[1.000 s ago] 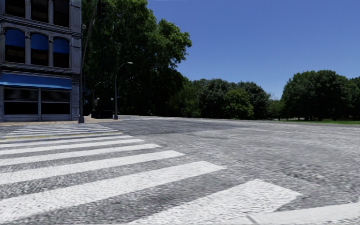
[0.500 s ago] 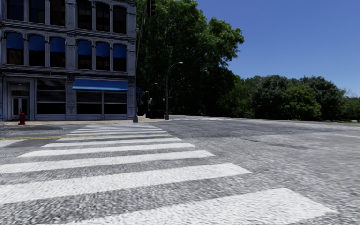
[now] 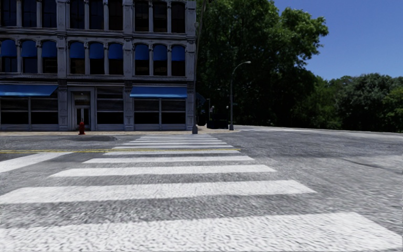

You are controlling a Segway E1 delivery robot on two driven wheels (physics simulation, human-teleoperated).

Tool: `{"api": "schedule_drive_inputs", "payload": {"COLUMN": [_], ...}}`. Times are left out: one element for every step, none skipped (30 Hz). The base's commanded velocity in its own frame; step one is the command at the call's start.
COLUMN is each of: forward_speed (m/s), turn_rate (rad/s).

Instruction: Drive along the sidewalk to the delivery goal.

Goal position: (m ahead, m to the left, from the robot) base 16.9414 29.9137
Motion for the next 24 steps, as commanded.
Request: {"api": "schedule_drive_inputs", "payload": {"forward_speed": [1.71,1.71,1.71,1.71,1.71,1.71,1.71,1.71,1.71,1.71,1.71,1.71,1.71,1.71,1.71,1.71,1.71,1.71,1.71,1.71,1.71,1.71,1.71,2.0], "turn_rate": [0.6,0.6,0.6,0.6,0.6,0.6,0.59,0.54,0.0,0.0,0.0,0.0,0.0,0.0,0.0,0.0,0.0,0.0,0.0,0.0,0.0,0.0,0.0,0.0]}}
